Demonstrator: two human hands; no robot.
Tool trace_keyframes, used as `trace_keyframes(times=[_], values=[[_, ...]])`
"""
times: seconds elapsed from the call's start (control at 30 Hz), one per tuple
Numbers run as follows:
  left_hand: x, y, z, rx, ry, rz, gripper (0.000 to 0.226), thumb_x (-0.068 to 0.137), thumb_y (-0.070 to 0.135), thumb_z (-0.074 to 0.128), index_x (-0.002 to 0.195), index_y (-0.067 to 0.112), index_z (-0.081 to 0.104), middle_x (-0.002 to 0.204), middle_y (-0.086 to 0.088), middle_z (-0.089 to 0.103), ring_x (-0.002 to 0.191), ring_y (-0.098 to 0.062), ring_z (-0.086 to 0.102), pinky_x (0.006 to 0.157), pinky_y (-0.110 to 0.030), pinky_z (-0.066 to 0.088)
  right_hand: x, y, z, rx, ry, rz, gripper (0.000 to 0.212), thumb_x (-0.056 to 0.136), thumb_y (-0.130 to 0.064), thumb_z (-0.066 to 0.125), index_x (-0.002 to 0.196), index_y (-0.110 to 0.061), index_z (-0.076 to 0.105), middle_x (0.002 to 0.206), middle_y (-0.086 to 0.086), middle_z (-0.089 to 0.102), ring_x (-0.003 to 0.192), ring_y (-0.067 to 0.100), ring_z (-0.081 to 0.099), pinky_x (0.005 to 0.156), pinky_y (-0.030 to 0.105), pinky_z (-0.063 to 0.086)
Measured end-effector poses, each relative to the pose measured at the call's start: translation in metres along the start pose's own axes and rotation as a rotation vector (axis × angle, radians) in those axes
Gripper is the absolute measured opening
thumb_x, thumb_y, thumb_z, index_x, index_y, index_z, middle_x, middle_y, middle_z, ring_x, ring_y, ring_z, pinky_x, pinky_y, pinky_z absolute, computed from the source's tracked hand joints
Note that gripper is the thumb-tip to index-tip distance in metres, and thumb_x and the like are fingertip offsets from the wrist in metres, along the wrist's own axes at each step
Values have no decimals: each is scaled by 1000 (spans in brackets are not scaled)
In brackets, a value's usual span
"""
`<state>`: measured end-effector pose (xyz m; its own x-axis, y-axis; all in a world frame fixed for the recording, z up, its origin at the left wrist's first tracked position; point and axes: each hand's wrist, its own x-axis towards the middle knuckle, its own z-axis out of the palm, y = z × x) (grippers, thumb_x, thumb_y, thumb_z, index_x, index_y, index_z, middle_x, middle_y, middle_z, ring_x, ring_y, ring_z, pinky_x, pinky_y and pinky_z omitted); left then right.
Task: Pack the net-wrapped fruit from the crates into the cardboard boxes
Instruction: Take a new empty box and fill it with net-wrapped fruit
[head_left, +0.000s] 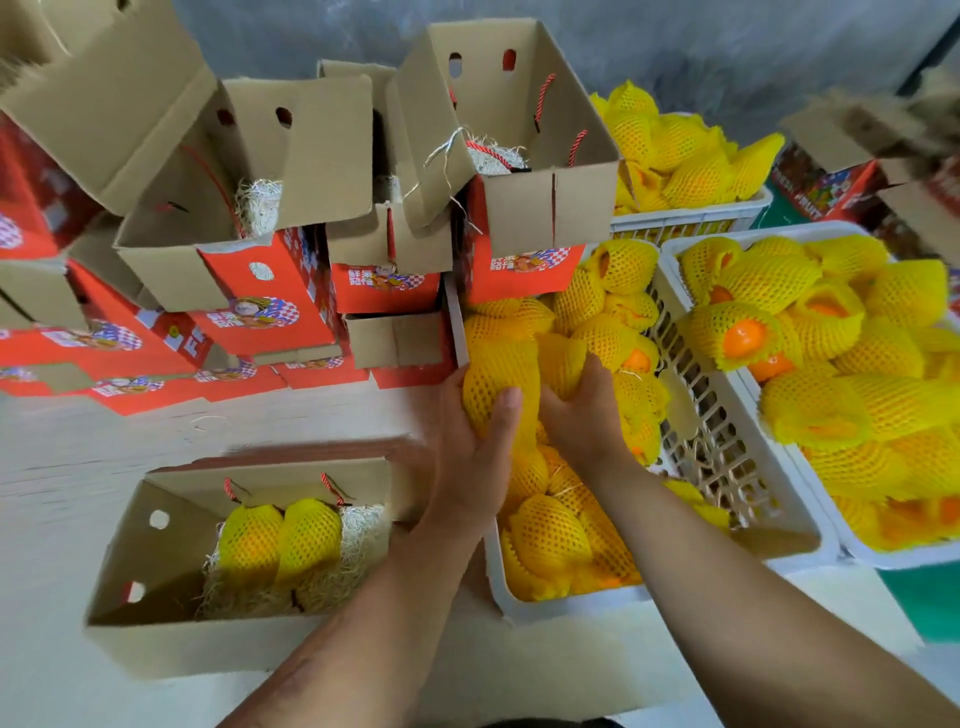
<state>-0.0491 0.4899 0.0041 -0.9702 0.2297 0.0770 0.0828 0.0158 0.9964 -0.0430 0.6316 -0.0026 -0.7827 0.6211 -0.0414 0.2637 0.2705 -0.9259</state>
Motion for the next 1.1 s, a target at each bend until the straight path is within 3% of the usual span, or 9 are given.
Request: trace_keyframes(times=[0.1, 0.2, 0.3, 0.4, 0.5, 0.63, 0.73, 0.93, 1.1], values=[[-1, 12, -21, -86, 24, -33, 61, 90, 66, 56, 141, 32, 51, 129, 21, 66, 119, 2, 62, 94, -13, 49, -36, -24, 8, 232, 15, -26, 31, 91, -17, 74, 120, -11, 64, 110, 7, 73, 104, 21, 69, 91, 43, 56], [-3, 21, -59, -228, 9, -90, 52, 91, 56, 62, 137, 34, 57, 136, 11, 67, 130, -14, 61, 112, -41, 47, -67, -45, 32, 335, -33, -27, 23, 88, -21, 75, 109, -19, 68, 99, -5, 75, 88, 1, 69, 76, 21, 55], [-5, 30, -113, -256, -52, -154, 61, 82, 67, 69, 138, 49, 50, 133, 15, 66, 125, -16, 64, 108, -55, 49, -91, -67, 66, 562, -163, 122, 32, 81, -27, 64, 112, -19, 68, 104, 8, 74, 91, 16, 71, 76, 37, 61], [-10, 36, -173, -244, -103, -163, 31, 89, 68, 64, 118, 69, 55, 128, 23, 67, 119, -9, 67, 101, -47, 56, -113, -85, 101, 750, -346, 210, 27, 87, -23, 60, 109, -21, 74, 108, 13, 75, 93, 29, 73, 74, 42, 60], [-11, 31, -222, -333, -84, -220, 27, 103, 50, 54, 130, 47, 57, 128, 10, 71, 110, -6, 71, 84, -31, 62, -137, -95, 136, 786, -455, 205, 32, 96, -28, 69, 122, -8, 68, 117, 24, 72, 107, 41, 70, 93, 51, 57], [-14, 28, -266, -589, -57, -399, 55, 101, 51, 51, 149, 24, 49, 143, -10, 62, 132, -34, 59, 108, -56, 49, -162, -110, 181, 791, -454, 296, 37, 91, -52, 71, 107, -19, 74, 90, 13, 70, 68, 20, 65, 58, 32, 53], [-18, 19, -285, -631, -51, -414, 55, 104, 53, 48, 146, 18, 54, 140, -15, 64, 134, -41, 56, 117, -61, 37, -173, -113, 204, 628, -391, 301, 62, 84, -69, 66, 119, -19, 60, 85, 7, 62, 64, 17, 55, 59, 31, 45], [-29, 6, -298, -498, -139, -368, 61, 91, 50, 72, 143, 23, 55, 134, -3, 68, 120, -16, 68, 94, -37, 57, -184, -116, 223, 567, -130, 340, 85, 69, -90, 62, 125, -27, 56, 110, 11, 72, 95, 32, 72, 86, 51, 60], [-25, -1, -305, -446, -228, -341, 38, 103, 23, 61, 135, 5, 54, 111, 12, 72, 100, 8, 69, 81, -12, 55, -184, -111, 218, 740, -375, 391, 56, 72, -41, 84, 112, -32, 45, 90, 4, 63, 74, 17, 63, 66, 27, 57]])
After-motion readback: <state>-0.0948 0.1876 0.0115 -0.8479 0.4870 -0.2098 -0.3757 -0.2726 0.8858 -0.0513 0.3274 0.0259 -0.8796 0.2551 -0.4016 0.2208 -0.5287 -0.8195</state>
